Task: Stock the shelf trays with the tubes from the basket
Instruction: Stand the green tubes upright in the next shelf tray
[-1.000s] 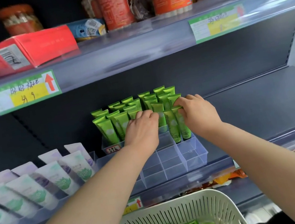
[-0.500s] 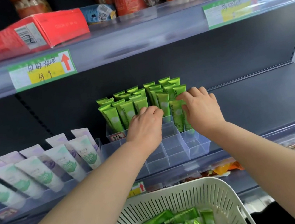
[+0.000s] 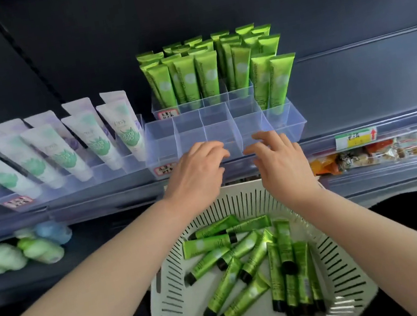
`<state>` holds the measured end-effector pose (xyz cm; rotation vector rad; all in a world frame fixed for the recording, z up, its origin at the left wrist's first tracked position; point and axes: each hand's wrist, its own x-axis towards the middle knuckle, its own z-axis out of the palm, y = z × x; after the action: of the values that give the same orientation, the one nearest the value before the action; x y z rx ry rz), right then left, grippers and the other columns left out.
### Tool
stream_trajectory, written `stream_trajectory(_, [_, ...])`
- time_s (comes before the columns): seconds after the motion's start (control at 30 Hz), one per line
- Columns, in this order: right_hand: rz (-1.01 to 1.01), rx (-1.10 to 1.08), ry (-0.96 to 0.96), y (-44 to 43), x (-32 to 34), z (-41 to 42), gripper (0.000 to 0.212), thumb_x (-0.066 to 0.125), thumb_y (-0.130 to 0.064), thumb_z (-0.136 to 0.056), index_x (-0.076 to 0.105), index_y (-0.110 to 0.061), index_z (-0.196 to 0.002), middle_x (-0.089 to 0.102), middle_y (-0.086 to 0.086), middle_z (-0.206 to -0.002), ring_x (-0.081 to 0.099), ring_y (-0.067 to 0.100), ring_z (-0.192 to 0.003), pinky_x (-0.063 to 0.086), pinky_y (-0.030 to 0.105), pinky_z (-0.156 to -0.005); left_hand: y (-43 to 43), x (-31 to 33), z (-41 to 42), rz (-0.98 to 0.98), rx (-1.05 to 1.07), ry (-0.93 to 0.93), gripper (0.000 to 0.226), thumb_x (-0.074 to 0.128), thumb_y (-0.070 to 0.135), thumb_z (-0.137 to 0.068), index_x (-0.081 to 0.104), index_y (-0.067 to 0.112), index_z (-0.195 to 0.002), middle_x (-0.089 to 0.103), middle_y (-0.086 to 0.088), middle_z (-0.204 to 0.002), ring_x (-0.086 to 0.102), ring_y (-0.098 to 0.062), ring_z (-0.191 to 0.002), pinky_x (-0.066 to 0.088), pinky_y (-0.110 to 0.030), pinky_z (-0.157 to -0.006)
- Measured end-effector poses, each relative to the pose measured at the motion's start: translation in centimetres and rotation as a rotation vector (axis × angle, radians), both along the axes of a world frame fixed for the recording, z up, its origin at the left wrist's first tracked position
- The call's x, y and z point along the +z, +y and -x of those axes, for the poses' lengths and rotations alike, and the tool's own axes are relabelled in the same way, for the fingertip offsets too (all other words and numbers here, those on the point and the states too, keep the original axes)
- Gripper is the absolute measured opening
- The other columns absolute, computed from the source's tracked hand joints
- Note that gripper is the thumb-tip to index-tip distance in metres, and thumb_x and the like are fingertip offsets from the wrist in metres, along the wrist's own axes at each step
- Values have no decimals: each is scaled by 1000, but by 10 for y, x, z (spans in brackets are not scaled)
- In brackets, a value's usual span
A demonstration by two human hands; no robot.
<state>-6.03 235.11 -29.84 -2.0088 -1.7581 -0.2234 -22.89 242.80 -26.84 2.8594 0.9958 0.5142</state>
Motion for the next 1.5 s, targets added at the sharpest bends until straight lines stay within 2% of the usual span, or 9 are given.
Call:
stream_trajectory(0.2, [-6,7,-3,-21,-51,18,32,65,-3,-78,66,-17,-107,56,9,-124,54,34,-103,46,45,-74,-26,-51,32,-60,-75,-102,26,66,-8,-79,71,7,-99,64,-9,-120,58,-30,-113,50,-45,-91])
stream_trajectory(0.4, [292,28,-17,-36,-111,24,36,57,-8,-85,62,-25,-116,55,-1,-118,49,26,-107,42,41,-80,-53,-125,42,183,50,111,35,57,5,-91,60,21,-122,52,6,-135,41,-13,-126,37,-32,-106])
stream_trajectory(0.57, [587,36,-4,-55,-151,22,41,53,-10,-89,53,-31,-124,51,-5,-125,42,20,-119,37,41,-96,-72,-179,59,351,195,130,31,56,9,-92,60,24,-120,56,9,-128,47,-8,-121,35,-25,-106])
stream_trajectory(0.67, [728,57,4,-56,-164,24,44,50,-9,-89,50,-31,-126,49,-4,-131,39,20,-124,35,38,-97,-71,-191,61,394,242,140,30,58,10,-91,61,24,-117,59,9,-123,50,-8,-117,38,-24,-103])
stream_trajectory(0.83, [821,85,-45,-46,-181,27,52,50,-7,-87,43,-24,-136,41,4,-142,34,25,-130,31,44,-106,-66,-198,62,425,266,172,32,60,10,-90,61,24,-119,59,8,-125,50,-8,-118,41,-27,-104])
stream_trajectory(1.03, [930,77,-64,-43,-198,22,67,49,-9,-85,27,-29,-145,19,7,-154,16,29,-141,18,49,-113,-64,-204,64,429,251,217,33,58,10,-92,59,23,-123,58,7,-128,49,-10,-122,45,-29,-102])
stream_trajectory(1.23, [928,131,-178,-29,-193,23,51,58,-15,-83,43,-23,-131,36,9,-145,21,29,-139,18,51,-113,-62,-207,63,442,252,214,32,57,13,-93,59,23,-123,57,7,-129,49,-9,-122,46,-29,-101])
stream_trajectory(1.33, [971,96,-175,-29,-188,27,44,54,-13,-85,43,-22,-126,52,6,-129,36,27,-129,18,52,-114,-60,-207,64,453,264,209,33,56,11,-93,59,23,-123,57,7,-128,48,-9,-121,45,-29,-101])
stream_trajectory(1.5, [974,151,-207,-27,-172,27,40,57,-6,-83,56,-24,-119,53,3,-129,40,24,-128,7,50,-117,-60,-207,64,471,273,212,33,57,11,-93,59,23,-123,58,6,-127,49,-11,-120,45,-30,-100])
